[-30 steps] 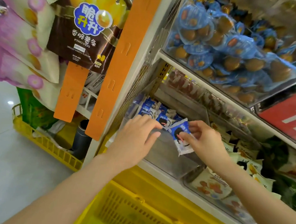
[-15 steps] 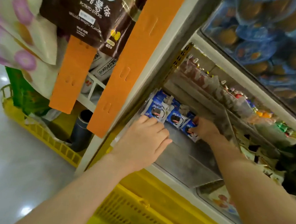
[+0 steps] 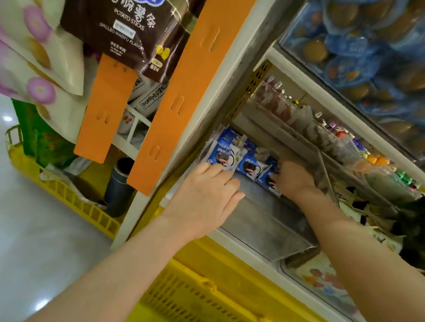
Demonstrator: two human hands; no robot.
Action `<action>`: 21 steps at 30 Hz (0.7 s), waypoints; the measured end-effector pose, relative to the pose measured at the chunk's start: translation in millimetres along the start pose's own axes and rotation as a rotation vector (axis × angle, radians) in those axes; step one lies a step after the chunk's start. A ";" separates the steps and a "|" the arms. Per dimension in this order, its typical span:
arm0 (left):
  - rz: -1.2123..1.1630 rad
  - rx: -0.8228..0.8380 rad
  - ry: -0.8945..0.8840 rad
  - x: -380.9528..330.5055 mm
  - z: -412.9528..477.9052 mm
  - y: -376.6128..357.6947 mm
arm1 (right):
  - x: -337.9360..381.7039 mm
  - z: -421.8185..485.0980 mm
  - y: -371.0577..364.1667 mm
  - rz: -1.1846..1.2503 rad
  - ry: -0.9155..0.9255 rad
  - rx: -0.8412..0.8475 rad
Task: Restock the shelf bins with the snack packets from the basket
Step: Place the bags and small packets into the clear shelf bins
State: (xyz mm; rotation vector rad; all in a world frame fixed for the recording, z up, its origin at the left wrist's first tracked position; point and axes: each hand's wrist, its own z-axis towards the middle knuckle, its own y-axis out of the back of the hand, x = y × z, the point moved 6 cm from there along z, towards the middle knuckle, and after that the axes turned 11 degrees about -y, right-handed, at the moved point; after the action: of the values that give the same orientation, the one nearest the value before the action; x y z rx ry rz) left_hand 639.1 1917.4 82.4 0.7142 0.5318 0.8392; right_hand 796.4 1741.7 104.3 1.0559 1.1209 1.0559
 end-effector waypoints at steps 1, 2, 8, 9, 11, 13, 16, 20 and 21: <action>0.008 0.013 0.020 -1.1 -0.2 0.3 | 3.2 -13.6 6.1 0.084 0.018 -0.010; 0.020 0.018 0.043 -2.3 -0.9 0.7 | 5.5 -30.2 12.3 0.179 0.050 -0.024; -0.039 -0.067 0.202 -4.3 -14.3 4.0 | -9.3 -156.4 19.6 0.402 0.268 0.001; -0.058 -0.068 0.214 -6.6 -19.0 4.2 | -13.2 -174.4 14.8 0.359 0.320 0.001; -0.075 -0.057 0.218 -16.0 -29.9 4.4 | -20.8 -201.5 7.6 0.273 0.424 -0.067; -0.060 -0.035 0.179 -31.8 -42.8 3.3 | -34.1 -220.6 -2.6 0.249 0.461 -0.117; -0.053 -0.021 0.164 -53.2 -72.1 -5.7 | -56.6 -247.7 -26.3 0.326 0.435 -0.183; -0.070 0.057 0.438 -46.5 -135.7 -37.1 | -75.4 -276.2 -100.7 0.374 0.316 0.087; -0.100 0.113 0.543 -41.1 -154.4 -47.2 | -80.1 -281.3 -124.7 0.378 0.270 0.189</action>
State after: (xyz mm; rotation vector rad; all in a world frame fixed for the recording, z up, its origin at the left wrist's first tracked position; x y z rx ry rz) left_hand 534.5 1916.5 -47.3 0.5527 1.0997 0.9148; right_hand 521.7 1670.3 -39.1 1.3395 1.2853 1.4454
